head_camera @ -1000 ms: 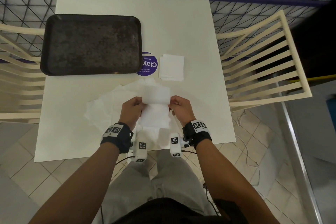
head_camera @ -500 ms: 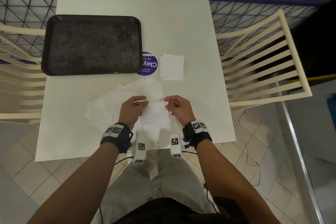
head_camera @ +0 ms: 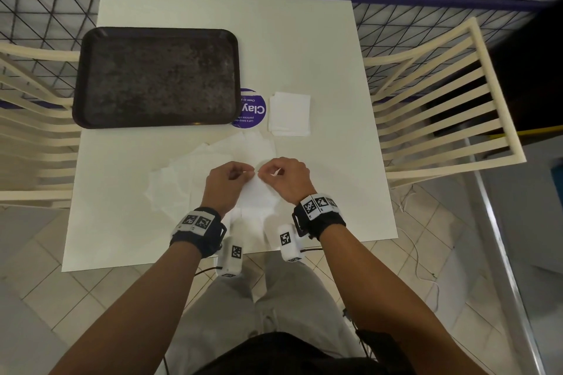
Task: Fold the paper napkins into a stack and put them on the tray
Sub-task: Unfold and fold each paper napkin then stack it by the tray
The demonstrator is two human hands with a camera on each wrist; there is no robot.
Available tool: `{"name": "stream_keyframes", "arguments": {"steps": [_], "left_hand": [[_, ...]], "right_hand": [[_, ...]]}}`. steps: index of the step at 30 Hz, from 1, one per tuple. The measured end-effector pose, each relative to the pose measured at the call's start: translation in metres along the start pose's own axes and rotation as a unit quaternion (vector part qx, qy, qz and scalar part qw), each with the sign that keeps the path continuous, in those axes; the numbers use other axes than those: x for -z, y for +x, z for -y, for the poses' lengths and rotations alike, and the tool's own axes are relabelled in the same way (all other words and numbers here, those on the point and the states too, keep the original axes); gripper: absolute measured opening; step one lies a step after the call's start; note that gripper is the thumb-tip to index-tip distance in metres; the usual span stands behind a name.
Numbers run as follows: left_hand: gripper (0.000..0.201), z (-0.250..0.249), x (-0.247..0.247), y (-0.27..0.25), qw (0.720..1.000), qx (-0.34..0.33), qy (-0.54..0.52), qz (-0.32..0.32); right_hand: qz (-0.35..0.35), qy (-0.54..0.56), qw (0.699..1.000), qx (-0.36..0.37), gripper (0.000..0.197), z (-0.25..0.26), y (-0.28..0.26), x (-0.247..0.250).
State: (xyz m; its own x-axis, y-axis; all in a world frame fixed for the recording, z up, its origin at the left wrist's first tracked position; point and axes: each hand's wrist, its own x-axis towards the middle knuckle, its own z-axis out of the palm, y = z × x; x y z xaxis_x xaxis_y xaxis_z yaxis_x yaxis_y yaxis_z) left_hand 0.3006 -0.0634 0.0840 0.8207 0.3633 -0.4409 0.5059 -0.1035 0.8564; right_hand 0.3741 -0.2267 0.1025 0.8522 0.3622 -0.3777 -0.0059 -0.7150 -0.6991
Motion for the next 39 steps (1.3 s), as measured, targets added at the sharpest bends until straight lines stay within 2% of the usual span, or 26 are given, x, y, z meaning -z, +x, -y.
{"name": "stream_keyframes", "arguments": {"steps": [6, 8, 12, 15, 16, 18, 19, 23, 27, 30, 33, 39], "left_hand": [[0.005, -0.004, 0.003, -0.002, 0.997, -0.034, 0.035, -0.053], [0.005, -0.004, 0.003, -0.003, 0.996, -0.044, 0.042, -0.062], [0.009, -0.008, -0.002, -0.005, 0.994, -0.063, 0.057, -0.066], [0.013, -0.012, -0.004, -0.004, 0.993, -0.058, 0.064, -0.083], [0.012, -0.012, -0.003, -0.002, 0.992, -0.062, 0.061, -0.087], [0.011, -0.013, -0.002, 0.001, 0.992, -0.065, 0.057, -0.094], [0.012, -0.013, -0.002, 0.002, 0.992, -0.066, 0.056, -0.097], [0.013, -0.015, -0.003, 0.008, 0.991, -0.063, 0.049, -0.105], [0.020, -0.018, -0.003, 0.010, 0.995, -0.030, 0.032, -0.088], [0.025, -0.016, -0.001, 0.012, 0.999, 0.025, 0.022, -0.041], [0.021, -0.005, 0.002, 0.012, 0.997, 0.053, 0.057, 0.002], [0.013, 0.013, 0.005, 0.014, 0.995, 0.073, 0.072, 0.020]], "right_hand": [[-0.004, 0.049, 0.999, -0.010, 0.010, -0.010, 0.001, 0.011], [-0.009, 0.100, 0.995, -0.018, 0.014, -0.013, 0.000, 0.020], [-0.021, 0.137, 0.990, -0.027, 0.025, -0.012, 0.002, 0.021], [-0.032, 0.176, 0.983, -0.048, 0.011, -0.008, 0.001, 0.016], [-0.025, 0.201, 0.977, -0.058, 0.001, -0.006, -0.001, 0.016], [0.009, 0.204, 0.975, -0.091, 0.025, -0.004, -0.003, 0.013], [0.032, 0.191, 0.975, -0.105, 0.031, -0.004, -0.004, 0.011], [0.072, 0.146, 0.983, -0.083, 0.016, -0.003, -0.005, 0.006], [0.039, 0.140, 0.986, -0.081, 0.008, 0.001, 0.009, 0.020], [-0.029, 0.082, 0.993, -0.075, 0.006, -0.010, 0.046, 0.036], [-0.090, 0.053, 0.991, -0.084, 0.008, -0.017, 0.087, 0.057], [-0.117, 0.024, 0.986, -0.117, 0.020, -0.024, 0.145, 0.085]]}}
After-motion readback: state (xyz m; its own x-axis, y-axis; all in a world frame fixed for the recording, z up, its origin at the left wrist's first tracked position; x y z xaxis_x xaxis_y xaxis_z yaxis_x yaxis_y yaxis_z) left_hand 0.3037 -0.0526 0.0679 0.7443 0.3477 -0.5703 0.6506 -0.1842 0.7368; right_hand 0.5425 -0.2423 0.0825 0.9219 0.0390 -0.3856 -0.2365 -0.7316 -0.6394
